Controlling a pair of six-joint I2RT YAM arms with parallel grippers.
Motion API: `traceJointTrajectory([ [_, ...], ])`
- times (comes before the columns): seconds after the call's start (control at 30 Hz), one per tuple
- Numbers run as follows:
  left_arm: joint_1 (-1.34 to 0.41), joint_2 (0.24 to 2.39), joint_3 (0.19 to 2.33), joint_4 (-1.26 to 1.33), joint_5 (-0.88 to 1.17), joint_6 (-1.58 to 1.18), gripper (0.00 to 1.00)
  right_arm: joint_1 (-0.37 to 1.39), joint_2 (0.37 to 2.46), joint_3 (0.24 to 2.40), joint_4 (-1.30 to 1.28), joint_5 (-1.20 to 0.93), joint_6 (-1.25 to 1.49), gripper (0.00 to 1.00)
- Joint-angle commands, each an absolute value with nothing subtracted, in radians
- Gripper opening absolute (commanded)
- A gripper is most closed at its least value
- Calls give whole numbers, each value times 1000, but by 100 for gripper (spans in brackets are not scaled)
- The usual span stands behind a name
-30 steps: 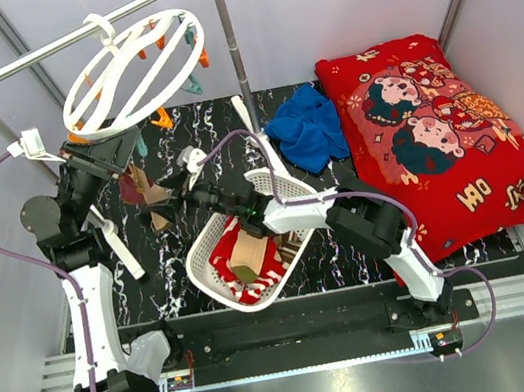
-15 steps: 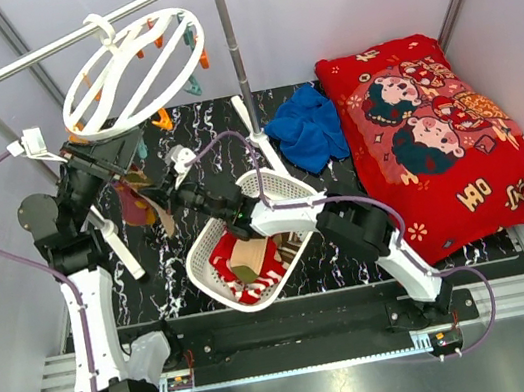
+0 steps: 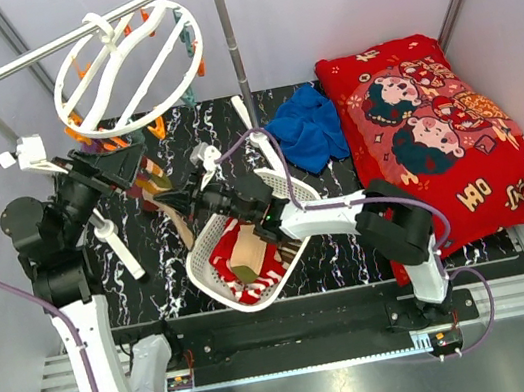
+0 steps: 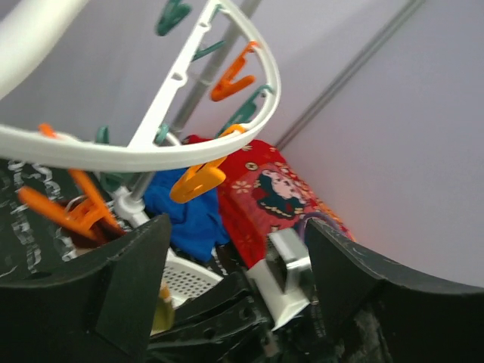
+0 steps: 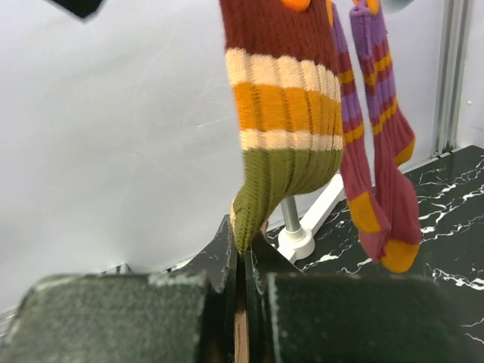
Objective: Remove the socks clipped to the hanger
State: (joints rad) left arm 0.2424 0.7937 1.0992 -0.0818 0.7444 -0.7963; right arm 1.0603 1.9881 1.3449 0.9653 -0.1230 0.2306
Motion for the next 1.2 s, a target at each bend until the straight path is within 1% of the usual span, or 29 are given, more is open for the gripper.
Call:
traceJointTrajectory([
  [0.0,242,746,1154,-331,597,-660,76,1065,1890,1304,1009,-155,261,0],
  [0.07,241,730,1172,-345,586,-654,77,1071,1876,1292,974,-146,235,0],
  [0.2,241,742,1245,-467,569,-626,77,1074,1848,1264,959,-126,203,0],
  [0.27,242,744,1284,-529,513,-611,77,1075,1835,1253,948,-124,183,0],
  [0.33,242,741,1299,-589,439,-589,75,1084,1827,1247,939,-120,167,0],
  [0.43,242,749,1322,-627,384,-574,73,1097,1821,1243,928,-114,134,0],
  [0.5,241,776,1336,-638,385,-568,70,1106,1818,1243,923,-106,115,0],
  [0.53,241,784,1338,-638,400,-568,67,1112,1816,1243,922,-103,110,0],
  [0.63,238,811,1342,-637,399,-566,65,1126,1816,1246,922,-94,86,0],
  [0.8,213,833,1364,-641,313,-552,61,1144,1822,1252,922,-84,61,0],
  [0.87,174,847,1373,-641,285,-546,60,1152,1827,1253,922,-80,52,0],
  [0.97,83,874,1414,-669,145,-512,60,1157,1836,1255,923,-69,40,0],
  [1.03,23,890,1443,-683,92,-497,60,1157,1841,1255,922,-66,32,0],
  [1.1,6,906,1462,-693,35,-486,60,1160,1842,1256,922,-63,22,0],
  [1.13,-44,923,1474,-707,16,-474,60,1158,1845,1256,920,-60,17,0],
  [1.17,-60,936,1497,-718,-39,-468,59,1161,1847,1258,917,-58,14,0],
])
